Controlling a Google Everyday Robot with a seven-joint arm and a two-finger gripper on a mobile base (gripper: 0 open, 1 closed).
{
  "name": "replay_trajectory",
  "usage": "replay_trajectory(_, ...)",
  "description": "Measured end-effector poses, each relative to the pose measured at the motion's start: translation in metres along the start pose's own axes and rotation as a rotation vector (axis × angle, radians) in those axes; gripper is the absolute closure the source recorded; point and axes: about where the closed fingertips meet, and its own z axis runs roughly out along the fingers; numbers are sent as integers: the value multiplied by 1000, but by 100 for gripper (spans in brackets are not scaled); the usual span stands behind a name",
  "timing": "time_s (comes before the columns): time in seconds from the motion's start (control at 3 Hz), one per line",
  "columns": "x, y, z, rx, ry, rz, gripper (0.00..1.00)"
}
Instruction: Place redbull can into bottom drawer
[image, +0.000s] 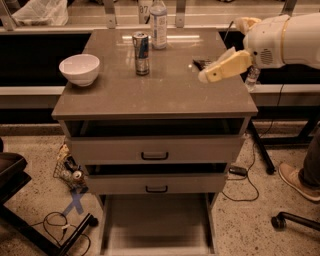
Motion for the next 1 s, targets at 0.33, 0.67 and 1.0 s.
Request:
replay_trajectory(0.33,-9,-22,16,103,-62,68,0)
replay_trajectory(0.67,-14,-33,19,143,-79,76,0)
replay_trajectory(1.0,-17,-37,33,147,-93,98,0)
